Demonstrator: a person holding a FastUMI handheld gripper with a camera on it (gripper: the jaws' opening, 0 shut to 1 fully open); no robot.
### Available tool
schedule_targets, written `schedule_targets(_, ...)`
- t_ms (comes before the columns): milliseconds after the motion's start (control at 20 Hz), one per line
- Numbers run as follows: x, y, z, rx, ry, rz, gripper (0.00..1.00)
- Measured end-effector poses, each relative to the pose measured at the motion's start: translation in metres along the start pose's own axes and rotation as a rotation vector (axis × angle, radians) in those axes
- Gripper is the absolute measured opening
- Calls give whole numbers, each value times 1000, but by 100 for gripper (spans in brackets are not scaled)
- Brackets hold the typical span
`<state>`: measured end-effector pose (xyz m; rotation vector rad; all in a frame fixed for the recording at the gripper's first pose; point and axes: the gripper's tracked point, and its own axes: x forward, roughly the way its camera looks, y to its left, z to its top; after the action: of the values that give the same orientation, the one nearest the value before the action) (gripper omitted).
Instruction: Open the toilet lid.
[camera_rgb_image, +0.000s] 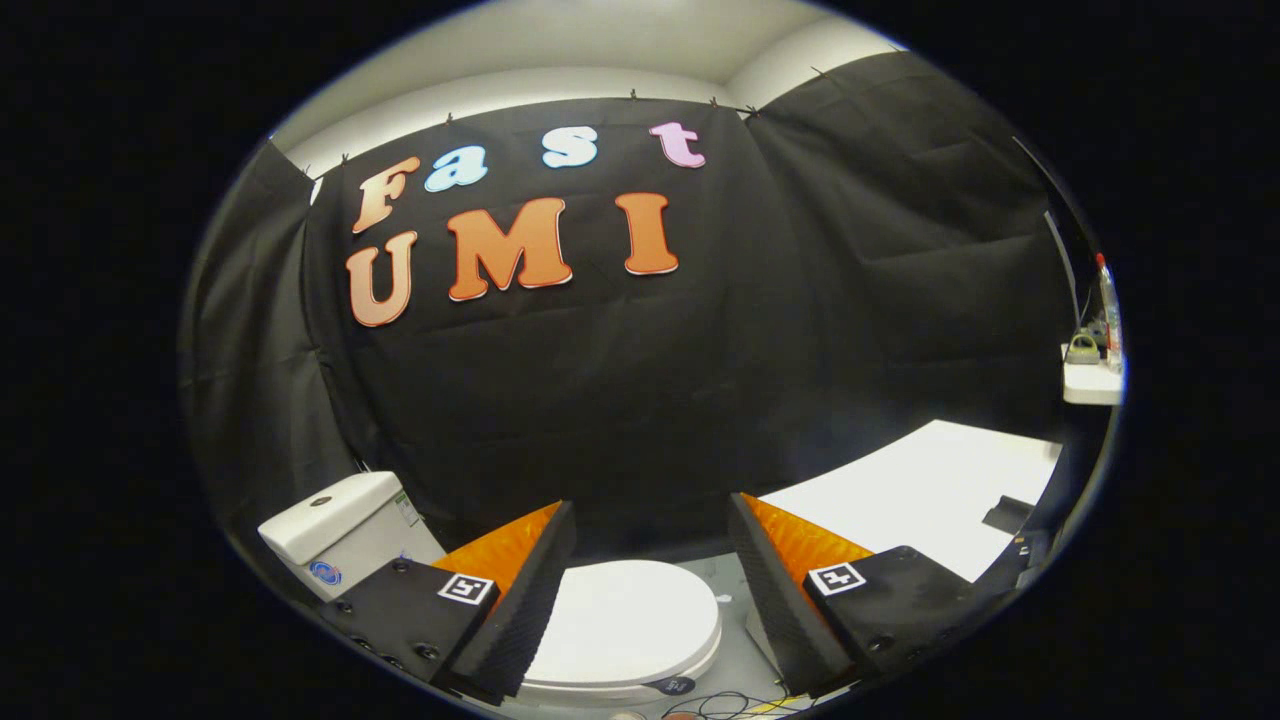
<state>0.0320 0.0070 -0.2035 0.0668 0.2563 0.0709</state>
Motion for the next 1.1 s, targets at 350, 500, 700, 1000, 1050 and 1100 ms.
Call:
schedule_targets(350,21,-20,-85,259,130,-13,98)
schedule_targets(500,20,-26,-131,310,234,-26,99)
schedule_targets(700,18,-32,-188,350,366,-46,99)
schedule_targets(1000,19,-49,-262,428,481,-98,99)
schedule_targets(1050,17,-52,-272,447,495,-107,99)
schedule_targets(1100,16,-55,-281,469,504,-117,99)
